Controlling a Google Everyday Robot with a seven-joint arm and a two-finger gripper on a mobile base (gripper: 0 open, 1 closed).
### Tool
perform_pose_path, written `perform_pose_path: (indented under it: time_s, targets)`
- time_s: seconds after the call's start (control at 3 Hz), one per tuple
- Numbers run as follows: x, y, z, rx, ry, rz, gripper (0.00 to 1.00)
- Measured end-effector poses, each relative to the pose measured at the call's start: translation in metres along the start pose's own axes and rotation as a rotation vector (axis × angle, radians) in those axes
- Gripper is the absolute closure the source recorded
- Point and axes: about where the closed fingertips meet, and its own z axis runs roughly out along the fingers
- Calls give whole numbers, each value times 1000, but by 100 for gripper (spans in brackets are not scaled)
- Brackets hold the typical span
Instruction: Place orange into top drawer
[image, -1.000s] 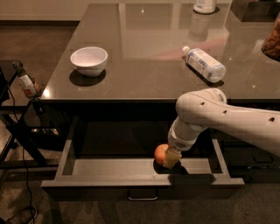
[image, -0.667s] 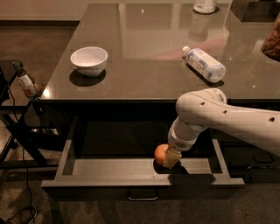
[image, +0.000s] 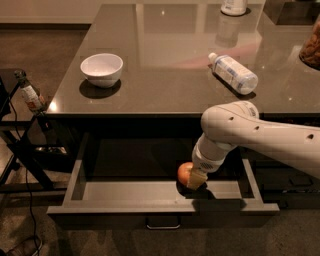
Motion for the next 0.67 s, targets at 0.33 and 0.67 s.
perform_pose_path:
  time_s: [0.33,0.67]
  targets:
    - [0,0,0,0,0,0,0]
    - [0,0,0,0,0,0,0]
